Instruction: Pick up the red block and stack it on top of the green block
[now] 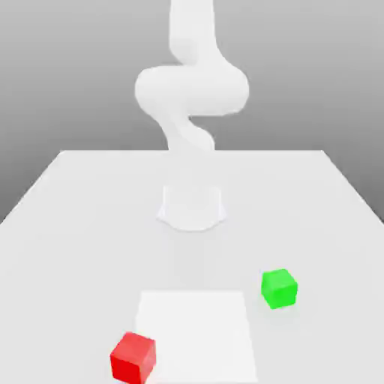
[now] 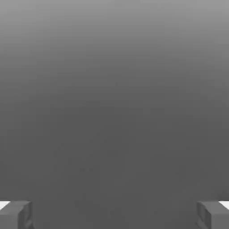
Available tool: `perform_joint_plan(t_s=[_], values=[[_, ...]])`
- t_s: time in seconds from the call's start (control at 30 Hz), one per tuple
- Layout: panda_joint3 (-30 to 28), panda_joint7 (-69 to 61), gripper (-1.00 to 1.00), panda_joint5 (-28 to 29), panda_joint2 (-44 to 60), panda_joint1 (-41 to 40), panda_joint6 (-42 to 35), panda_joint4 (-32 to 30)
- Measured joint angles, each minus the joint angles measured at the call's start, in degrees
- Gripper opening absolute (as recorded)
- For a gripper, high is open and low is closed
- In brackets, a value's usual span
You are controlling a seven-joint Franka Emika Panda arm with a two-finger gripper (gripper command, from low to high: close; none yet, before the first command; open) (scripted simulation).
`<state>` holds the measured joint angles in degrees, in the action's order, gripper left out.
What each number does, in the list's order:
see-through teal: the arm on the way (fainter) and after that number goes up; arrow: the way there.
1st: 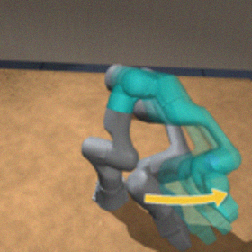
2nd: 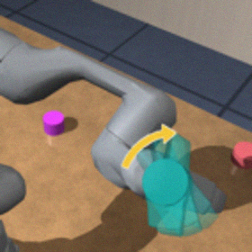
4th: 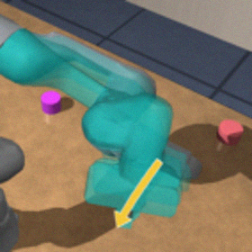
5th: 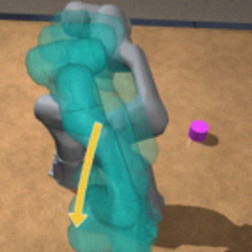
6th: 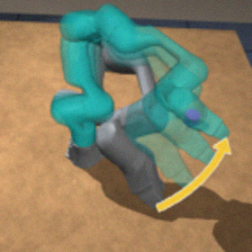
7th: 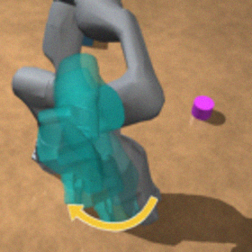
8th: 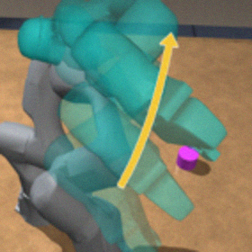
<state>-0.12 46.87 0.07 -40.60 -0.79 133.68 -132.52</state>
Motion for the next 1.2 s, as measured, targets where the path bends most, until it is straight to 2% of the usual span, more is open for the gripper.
perform_joint_plan(t_s=[0.8,0.97,1.0,1.2], values=[[-2.7,8.6,0.0,-1.2,50.2,-6.2,18.2,-7.1],[-2.3,8.3,0.0,-2.4,60.6,-6.9,25.4,-6.5],[-2.1,8.2,-1.0,-2.6,62.6,-7.0,27.0,-6.2],[-2.0,8.1,-1.0,-2.6,63.6,-7.2,27.9,-6.0]])
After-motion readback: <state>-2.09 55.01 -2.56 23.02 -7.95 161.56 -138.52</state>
